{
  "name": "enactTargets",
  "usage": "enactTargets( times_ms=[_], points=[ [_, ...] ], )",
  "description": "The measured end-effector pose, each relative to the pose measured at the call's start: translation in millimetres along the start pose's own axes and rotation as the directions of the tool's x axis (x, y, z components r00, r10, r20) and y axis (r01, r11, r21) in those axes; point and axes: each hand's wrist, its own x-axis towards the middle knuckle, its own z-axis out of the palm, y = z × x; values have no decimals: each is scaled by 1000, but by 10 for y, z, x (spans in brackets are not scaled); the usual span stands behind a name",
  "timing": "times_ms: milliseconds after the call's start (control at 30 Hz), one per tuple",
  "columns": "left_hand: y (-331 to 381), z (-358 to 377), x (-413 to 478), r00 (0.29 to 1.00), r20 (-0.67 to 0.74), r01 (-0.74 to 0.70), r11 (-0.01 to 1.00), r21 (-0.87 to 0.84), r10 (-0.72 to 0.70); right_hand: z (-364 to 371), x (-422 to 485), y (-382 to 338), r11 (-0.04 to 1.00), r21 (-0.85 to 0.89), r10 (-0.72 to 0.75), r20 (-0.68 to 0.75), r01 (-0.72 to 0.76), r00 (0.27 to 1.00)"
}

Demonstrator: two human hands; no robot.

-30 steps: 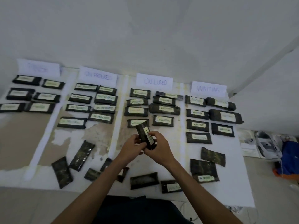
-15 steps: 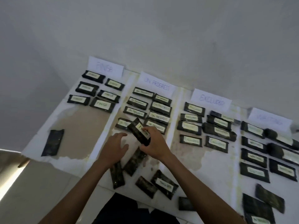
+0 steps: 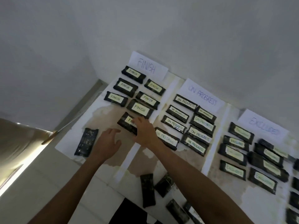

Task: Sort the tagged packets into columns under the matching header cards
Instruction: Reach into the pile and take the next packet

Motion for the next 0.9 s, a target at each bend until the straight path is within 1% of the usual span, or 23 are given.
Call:
enactTargets(
  times_ms=[100,167,200,267,333,400,467,500,567,633,700,800,833,867,900],
  points=[
    [-133,-28,82,1000,-26,-3,1000,-10,3,88,193,-46,997,-74,-14,-8,14,1000],
    [-194,-37,108,997,-75,-12,1000,22,14,129,284,-50,993,-122,-4,2,4,1000],
    [-223,-44,112,994,-111,11,998,55,-5,142,319,-50,990,-143,2,10,-1,1000],
    [-277,-60,95,977,-192,119,985,125,-94,174,347,-39,986,-169,13,17,-10,1000],
    [-324,-71,51,947,-233,263,952,160,-222,215,333,-30,986,-167,13,-9,-15,1000],
    [-373,-61,3,909,-218,393,903,173,-354,237,318,-24,988,-154,21,-25,-24,999],
    [-414,-47,-32,875,-190,477,858,192,-444,220,312,-34,987,-162,20,-4,-20,1000],
    [-432,-44,-39,867,-188,493,845,206,-461,200,309,-41,986,-164,16,14,-14,1000],
    [-455,-52,-23,866,-217,493,840,227,-450,145,286,-50,986,-166,7,26,-2,1000],
    [-471,-77,13,868,-247,483,847,224,-430,74,226,-63,989,-151,-1,6,2,1000],
    [-485,-106,39,868,-249,483,848,217,-430,23,133,-83,991,-134,-7,-13,5,1000],
    [-518,-194,25,867,-224,482,861,160,-444,-7,-6,-112,995,-99,-2,-24,-1,1000],
    [-534,-238,7,871,-224,465,881,86,-438,-11,-44,-122,996,-86,1,-24,-3,1000],
    [-548,-290,-10,875,-227,431,902,-38,-428,-9,-79,-135,997,-75,2,-18,-4,1000],
    [-560,-344,-25,873,-226,391,898,-200,-431,-10,-113,-159,999,-54,0,-10,-1,1000]
  ],
)
